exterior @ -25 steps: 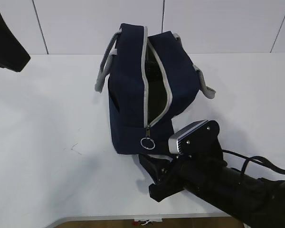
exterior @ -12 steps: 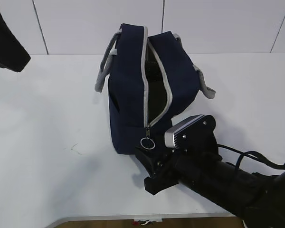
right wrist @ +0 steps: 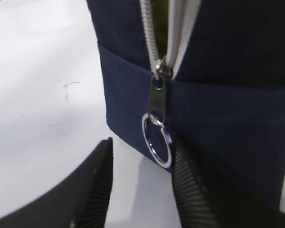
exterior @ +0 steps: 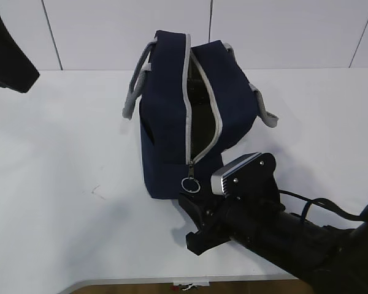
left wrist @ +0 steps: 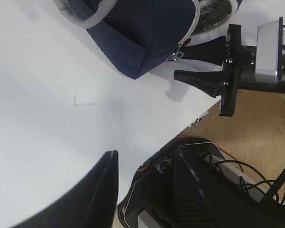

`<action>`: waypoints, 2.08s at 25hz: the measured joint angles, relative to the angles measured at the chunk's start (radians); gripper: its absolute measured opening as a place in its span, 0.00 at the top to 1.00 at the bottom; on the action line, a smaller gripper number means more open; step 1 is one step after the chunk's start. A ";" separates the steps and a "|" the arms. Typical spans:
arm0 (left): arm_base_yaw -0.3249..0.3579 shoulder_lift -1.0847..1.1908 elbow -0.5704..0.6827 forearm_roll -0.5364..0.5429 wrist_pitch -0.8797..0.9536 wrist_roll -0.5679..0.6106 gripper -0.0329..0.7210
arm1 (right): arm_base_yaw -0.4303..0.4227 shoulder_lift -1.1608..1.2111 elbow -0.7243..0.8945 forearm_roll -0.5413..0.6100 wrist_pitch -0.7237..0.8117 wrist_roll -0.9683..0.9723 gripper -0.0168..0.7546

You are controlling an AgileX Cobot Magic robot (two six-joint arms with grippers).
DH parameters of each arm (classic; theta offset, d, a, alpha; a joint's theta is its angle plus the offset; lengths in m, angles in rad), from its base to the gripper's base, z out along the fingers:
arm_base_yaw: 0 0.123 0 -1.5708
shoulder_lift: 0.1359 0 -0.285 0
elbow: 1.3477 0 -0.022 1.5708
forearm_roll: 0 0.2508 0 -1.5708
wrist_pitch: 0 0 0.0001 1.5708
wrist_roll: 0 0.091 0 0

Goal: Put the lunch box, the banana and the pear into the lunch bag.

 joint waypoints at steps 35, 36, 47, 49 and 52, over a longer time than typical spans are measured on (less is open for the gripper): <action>0.000 0.000 0.000 -0.070 0.000 0.000 0.58 | 0.001 -0.130 0.036 0.000 0.091 0.029 0.96; 0.000 0.000 0.000 -0.070 0.000 0.000 0.58 | 0.001 -0.148 0.039 -0.005 0.114 0.031 0.96; 0.000 0.013 0.000 -0.017 0.000 0.000 0.58 | 0.001 -0.414 0.040 -0.051 0.433 0.067 0.96; 0.000 0.032 0.000 0.003 0.000 0.000 0.58 | 0.001 -0.469 0.036 -0.051 0.501 0.067 0.96; 0.000 0.069 0.000 0.027 0.000 0.000 0.58 | 0.001 -0.529 -0.005 -0.051 0.630 0.067 0.96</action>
